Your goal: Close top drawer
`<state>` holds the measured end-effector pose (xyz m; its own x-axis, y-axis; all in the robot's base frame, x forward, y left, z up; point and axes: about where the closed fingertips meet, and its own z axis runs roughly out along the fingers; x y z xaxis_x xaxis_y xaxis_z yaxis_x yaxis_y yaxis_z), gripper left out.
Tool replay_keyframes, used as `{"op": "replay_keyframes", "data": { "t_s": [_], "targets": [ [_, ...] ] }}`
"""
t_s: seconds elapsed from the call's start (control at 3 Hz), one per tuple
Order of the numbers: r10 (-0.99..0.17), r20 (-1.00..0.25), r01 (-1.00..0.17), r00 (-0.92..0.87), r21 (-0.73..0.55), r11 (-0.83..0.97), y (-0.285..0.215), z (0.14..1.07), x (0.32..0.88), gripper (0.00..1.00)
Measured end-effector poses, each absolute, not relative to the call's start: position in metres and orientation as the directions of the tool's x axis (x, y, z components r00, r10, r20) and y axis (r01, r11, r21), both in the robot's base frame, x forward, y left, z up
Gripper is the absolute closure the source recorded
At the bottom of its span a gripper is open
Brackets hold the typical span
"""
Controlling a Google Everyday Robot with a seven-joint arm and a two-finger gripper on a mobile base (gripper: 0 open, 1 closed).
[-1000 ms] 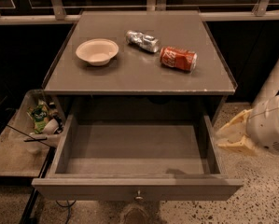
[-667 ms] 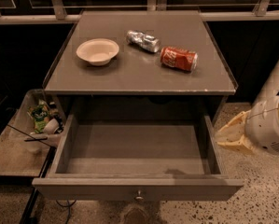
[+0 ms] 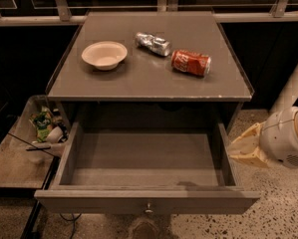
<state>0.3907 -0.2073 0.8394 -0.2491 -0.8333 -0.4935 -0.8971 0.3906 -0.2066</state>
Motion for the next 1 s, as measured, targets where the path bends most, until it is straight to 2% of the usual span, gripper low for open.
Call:
{"op": "replay_keyframes", "data": {
  "t_s": [1.0],
  "targets": [
    [-0.678, -0.645, -0.876, -0.353, -0.027, 0.482, -0.212, 0.748, 0.355, 1.0]
  ]
}}
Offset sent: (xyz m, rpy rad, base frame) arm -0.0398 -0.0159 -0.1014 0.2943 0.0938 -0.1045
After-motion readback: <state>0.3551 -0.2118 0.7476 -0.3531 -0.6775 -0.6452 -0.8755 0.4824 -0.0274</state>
